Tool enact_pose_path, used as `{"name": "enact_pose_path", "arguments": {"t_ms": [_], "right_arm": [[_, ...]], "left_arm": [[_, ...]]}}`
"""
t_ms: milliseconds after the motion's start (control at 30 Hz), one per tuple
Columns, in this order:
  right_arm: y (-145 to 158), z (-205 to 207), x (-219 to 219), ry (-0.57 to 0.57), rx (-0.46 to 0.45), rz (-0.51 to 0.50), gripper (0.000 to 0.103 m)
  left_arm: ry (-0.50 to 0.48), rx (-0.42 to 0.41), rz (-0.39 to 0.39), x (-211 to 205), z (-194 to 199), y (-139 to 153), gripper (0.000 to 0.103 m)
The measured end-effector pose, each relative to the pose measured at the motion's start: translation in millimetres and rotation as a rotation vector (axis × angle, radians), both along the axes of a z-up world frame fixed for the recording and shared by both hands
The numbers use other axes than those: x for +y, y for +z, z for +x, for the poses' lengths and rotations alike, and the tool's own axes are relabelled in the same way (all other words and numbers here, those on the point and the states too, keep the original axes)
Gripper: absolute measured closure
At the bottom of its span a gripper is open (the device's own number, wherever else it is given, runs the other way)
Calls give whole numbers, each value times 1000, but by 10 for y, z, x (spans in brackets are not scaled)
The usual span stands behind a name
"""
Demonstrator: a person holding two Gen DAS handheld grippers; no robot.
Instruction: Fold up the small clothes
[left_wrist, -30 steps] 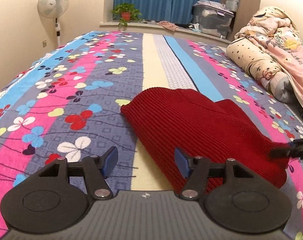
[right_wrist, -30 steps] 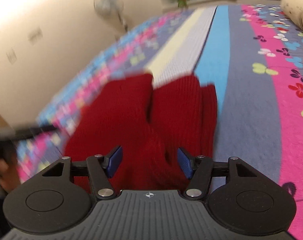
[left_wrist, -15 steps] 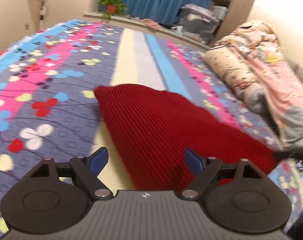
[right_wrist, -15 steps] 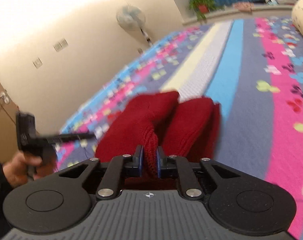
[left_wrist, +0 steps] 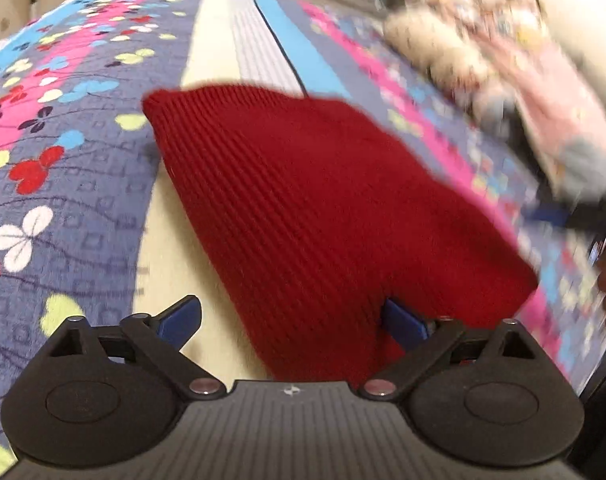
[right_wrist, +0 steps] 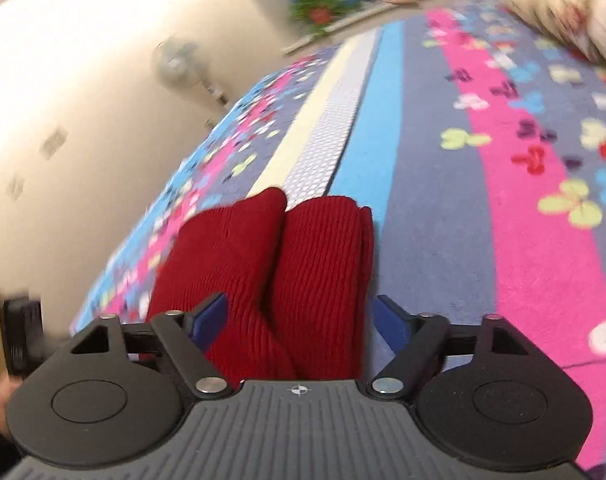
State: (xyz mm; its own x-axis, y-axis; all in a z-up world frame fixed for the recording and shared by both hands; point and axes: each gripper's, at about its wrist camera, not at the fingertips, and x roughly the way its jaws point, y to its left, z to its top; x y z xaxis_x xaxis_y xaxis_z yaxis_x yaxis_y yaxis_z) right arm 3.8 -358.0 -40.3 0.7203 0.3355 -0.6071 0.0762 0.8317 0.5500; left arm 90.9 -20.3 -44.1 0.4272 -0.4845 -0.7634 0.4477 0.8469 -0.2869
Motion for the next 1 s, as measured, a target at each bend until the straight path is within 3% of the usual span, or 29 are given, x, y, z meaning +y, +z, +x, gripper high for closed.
{"name": "enact_pose_path", "arguments": {"t_ms": [133, 200, 267, 333, 400, 467, 533, 567, 700, 833, 1000], "right_arm": [[-332, 252, 185, 30, 114, -6, 21], [-469, 344, 263, 56, 159, -22, 21], [-642, 385, 359, 89, 222, -43, 12], [-766, 426, 426, 114, 255, -48, 8], [-793, 468, 476, 123, 254, -54, 8], [-738, 489, 507, 127, 244, -63, 16], [-690, 478, 540, 123, 232, -50, 33], [-665, 461, 570, 116, 225, -49, 34], [-575, 367, 583, 70, 181, -60, 52], [-502, 308, 682, 76, 108, -68, 62], [-465, 514, 1210, 166, 49, -78, 64]], "left_arm": [[204, 70, -189, 293, 317, 38, 2], [252, 122, -220, 333, 437, -49, 2], [251, 170, -210, 285, 552, -182, 2], [239, 216, -250, 237, 628, -330, 2], [237, 259, -306, 208, 696, -461, 2], [241, 278, -349, 173, 725, -575, 2], [237, 274, -373, 135, 760, -647, 3], [229, 262, -375, 109, 762, -642, 8], [204, 185, -337, 82, 695, -472, 37], [192, 95, -294, 190, 589, -162, 40], [239, 12, -253, 677, 490, 148, 40]]}}
